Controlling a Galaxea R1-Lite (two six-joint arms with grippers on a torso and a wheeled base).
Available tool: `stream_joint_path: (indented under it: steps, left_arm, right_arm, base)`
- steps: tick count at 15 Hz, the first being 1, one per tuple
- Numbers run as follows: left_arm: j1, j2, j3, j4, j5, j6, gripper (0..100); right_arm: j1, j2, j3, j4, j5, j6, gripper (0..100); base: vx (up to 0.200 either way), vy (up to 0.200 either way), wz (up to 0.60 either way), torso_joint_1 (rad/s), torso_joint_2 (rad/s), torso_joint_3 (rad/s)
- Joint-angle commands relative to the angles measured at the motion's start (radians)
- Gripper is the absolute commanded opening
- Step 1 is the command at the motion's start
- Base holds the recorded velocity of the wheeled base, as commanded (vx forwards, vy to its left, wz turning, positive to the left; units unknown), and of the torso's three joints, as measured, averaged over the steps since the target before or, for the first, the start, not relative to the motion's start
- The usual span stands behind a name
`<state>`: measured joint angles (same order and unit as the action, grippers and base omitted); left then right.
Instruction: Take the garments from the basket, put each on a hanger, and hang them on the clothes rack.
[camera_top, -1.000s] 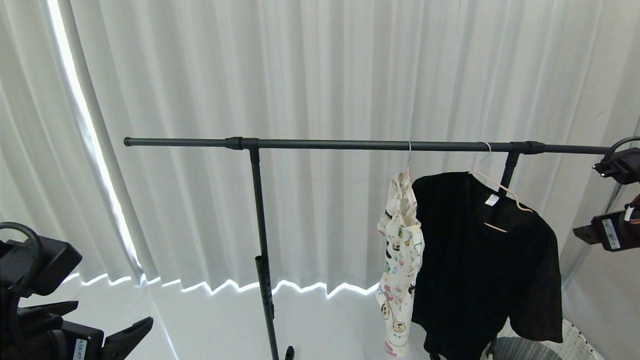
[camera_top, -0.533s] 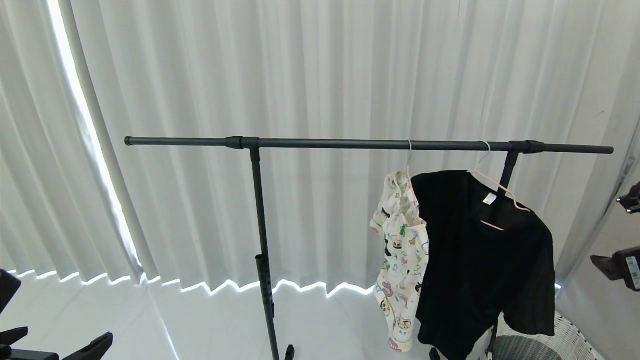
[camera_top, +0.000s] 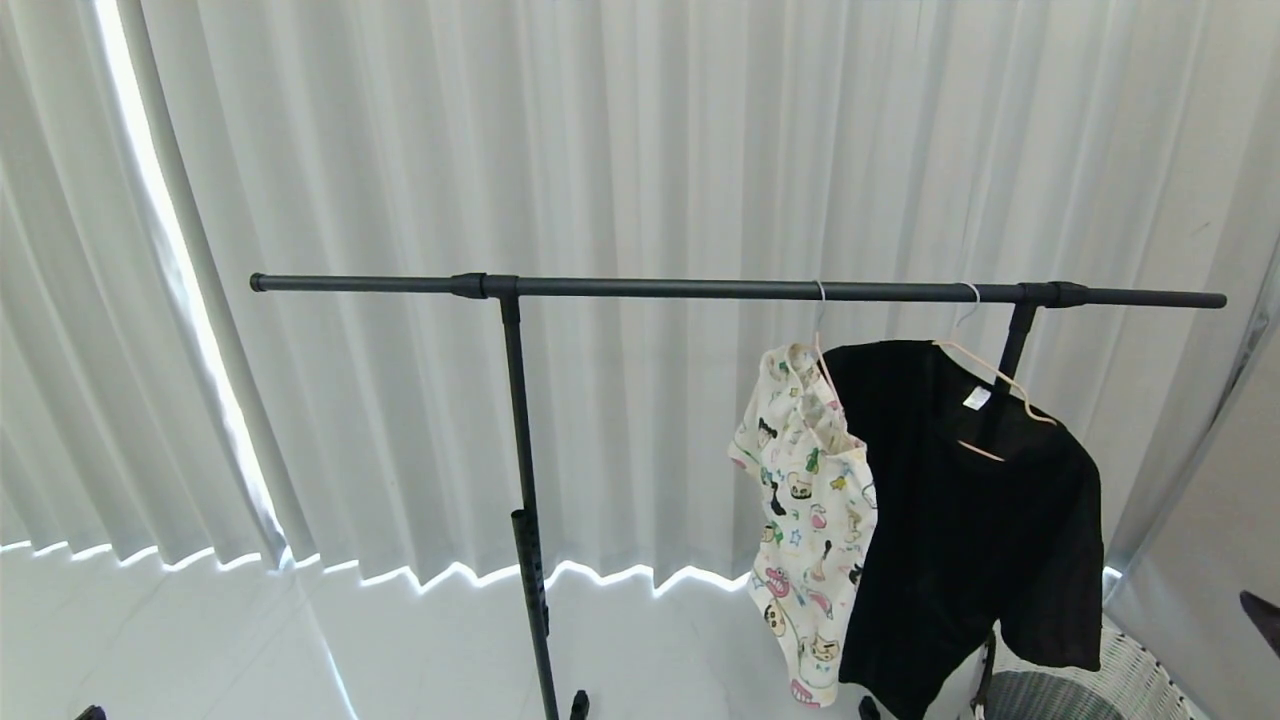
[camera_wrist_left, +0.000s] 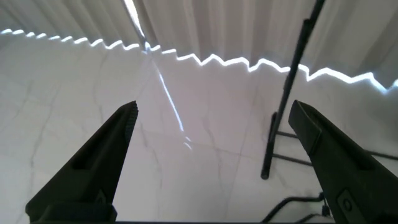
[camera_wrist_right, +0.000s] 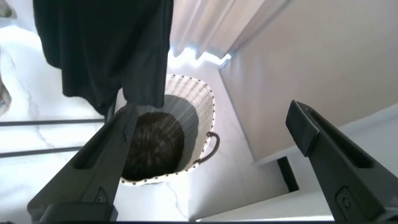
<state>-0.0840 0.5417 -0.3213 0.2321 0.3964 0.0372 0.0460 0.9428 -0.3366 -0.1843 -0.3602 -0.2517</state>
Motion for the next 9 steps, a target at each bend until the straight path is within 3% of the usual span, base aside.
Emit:
stream_joint_path:
  steps: [1, 4, 7, 9]
  left_arm:
    - [0.001, -0.078, 0.011, 0.0, 0.004, 0.001, 100]
    - [0.001, -0.22, 0.093, 0.001, 0.056, 0.03, 100]
    - [0.0, -0.448, 0.189, -0.002, 0.071, 0.173, 100]
    - [0.0, -0.448, 0.197, -0.013, 0.105, 0.132, 100]
  right_arm:
    - [0.0, -0.137, 0.074, 0.0, 0.0, 0.008, 100]
    - [-0.001, -0.338, 0.176, 0.006, 0.001, 0.0, 100]
    - [0.0, -0.483, 0.246, 0.011, 0.006, -0.043, 100]
    - [0.0, -0.561, 0.281, 0.011, 0.009, -0.06, 100]
  base:
    - [0.0, 0.0, 0.0, 0.0, 0.0, 0.0]
    - [0.0, 0.0, 0.0, 0.0, 0.0, 0.0]
    - [0.0, 0.0, 0.0, 0.0, 0.0, 0.0]
    - [0.0, 0.0, 0.0, 0.0, 0.0, 0.0]
